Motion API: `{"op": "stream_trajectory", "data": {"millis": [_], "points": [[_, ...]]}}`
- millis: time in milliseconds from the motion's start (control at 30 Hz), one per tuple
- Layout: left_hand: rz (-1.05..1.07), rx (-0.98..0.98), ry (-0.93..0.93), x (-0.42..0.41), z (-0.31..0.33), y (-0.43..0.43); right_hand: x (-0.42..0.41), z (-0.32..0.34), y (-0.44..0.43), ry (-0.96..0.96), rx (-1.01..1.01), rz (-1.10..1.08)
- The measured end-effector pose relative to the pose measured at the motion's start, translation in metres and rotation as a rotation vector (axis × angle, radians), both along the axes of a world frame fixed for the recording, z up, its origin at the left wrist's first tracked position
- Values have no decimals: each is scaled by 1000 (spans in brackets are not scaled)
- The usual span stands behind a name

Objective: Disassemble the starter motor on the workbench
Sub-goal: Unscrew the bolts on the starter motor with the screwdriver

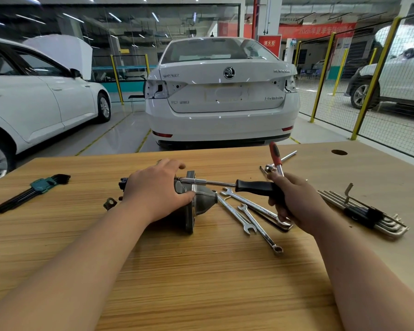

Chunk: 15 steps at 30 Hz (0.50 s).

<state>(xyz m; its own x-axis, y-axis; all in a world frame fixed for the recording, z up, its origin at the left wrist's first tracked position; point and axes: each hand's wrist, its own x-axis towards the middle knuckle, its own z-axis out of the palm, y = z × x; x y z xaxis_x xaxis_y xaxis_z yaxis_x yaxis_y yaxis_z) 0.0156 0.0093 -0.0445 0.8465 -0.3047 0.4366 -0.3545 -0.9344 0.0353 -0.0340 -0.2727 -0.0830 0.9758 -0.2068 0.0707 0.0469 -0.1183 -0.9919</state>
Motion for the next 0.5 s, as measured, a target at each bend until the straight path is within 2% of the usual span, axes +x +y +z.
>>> {"op": "stream_trajectory", "data": {"millis": [167, 500], "points": [[0, -13, -30, 1, -2, 0, -2, 1, 0, -137, 92, 14], [-6, -11, -28, 1, -1, 0, -2, 4, 0, -106, 418, 145]]}}
